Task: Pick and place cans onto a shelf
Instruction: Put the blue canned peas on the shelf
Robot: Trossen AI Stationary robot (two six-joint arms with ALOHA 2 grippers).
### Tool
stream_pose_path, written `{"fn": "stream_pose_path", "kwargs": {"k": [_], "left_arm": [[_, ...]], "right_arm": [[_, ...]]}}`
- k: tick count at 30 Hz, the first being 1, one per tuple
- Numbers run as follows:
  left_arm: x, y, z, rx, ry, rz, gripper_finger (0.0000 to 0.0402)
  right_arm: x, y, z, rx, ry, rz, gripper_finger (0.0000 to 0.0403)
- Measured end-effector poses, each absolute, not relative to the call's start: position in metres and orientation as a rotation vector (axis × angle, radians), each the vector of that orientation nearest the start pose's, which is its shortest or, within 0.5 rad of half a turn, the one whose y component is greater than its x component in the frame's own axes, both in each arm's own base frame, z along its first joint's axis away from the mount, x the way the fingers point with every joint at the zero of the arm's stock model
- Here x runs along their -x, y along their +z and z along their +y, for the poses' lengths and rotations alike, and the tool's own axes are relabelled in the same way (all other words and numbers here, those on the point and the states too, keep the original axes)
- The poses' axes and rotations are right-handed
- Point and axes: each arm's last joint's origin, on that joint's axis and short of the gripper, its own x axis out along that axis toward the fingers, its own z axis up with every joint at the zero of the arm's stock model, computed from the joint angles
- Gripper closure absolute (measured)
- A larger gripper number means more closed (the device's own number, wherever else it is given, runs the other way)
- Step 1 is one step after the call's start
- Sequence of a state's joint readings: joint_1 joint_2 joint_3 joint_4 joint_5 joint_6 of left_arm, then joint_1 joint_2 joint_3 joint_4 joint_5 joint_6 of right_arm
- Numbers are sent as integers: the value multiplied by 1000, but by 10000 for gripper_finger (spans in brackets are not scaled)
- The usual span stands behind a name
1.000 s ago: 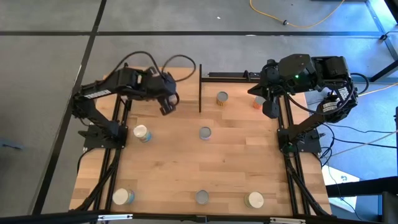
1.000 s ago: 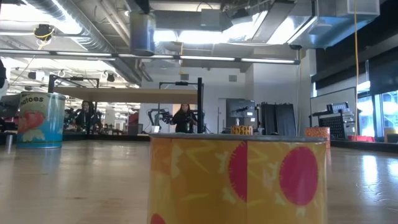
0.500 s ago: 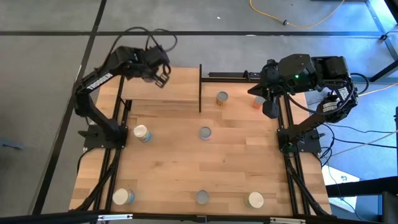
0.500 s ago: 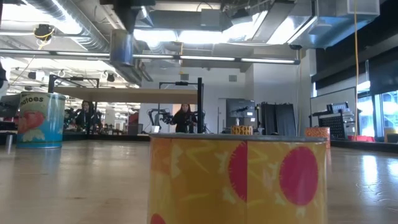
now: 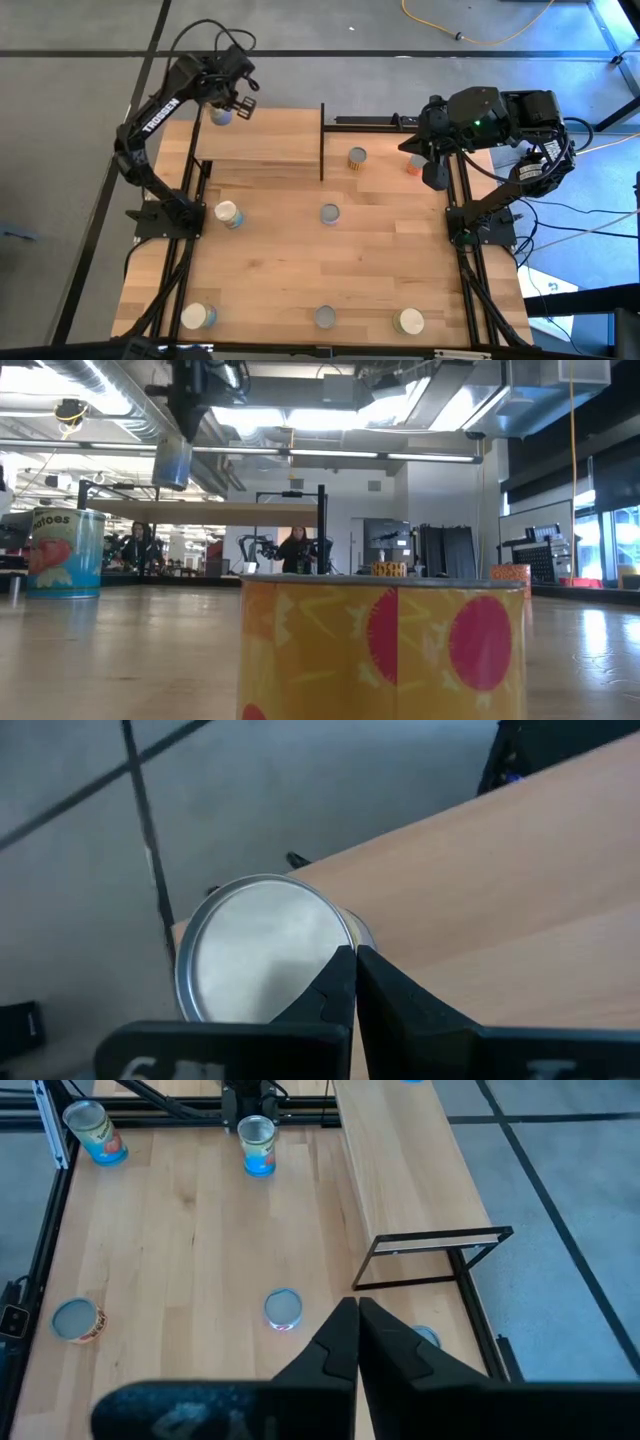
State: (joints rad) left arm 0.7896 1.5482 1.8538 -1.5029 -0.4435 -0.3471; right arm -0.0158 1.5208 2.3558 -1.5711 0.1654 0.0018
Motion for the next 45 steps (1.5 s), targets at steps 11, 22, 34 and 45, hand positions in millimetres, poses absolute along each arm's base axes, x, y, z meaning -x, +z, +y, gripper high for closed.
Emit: {"fn": "stream_pose_path", "kwargs": {"k": [11, 22, 34, 45], "left_arm": [[-176, 359, 221, 524, 1281, 1134, 401], [-176, 351, 223, 536, 1276, 1136, 401], [-171, 362, 224, 529, 1260, 1130, 401], [-172, 361, 223, 553, 1236, 1121, 401]], "right_arm": [[-198, 524, -8, 63, -170, 736, 392], [-198, 525, -8, 60, -171, 733, 392], [-199, 525, -8, 59, -171, 726, 392], [-199, 525, -8, 55, -173, 725, 392]]}}
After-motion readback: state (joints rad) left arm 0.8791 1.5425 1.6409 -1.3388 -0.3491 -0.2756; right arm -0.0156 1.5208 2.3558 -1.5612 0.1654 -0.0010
